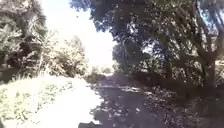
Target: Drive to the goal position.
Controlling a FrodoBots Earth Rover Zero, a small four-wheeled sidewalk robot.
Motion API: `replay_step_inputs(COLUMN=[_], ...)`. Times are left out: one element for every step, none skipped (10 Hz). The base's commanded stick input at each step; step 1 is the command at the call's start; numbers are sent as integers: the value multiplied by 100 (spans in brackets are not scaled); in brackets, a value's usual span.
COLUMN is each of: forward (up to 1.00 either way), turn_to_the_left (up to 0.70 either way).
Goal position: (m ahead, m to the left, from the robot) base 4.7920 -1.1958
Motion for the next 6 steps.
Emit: replay_step_inputs(forward=[50,50,50,50,50,50], turn_to_the_left=[0,0,0,0,0,0])
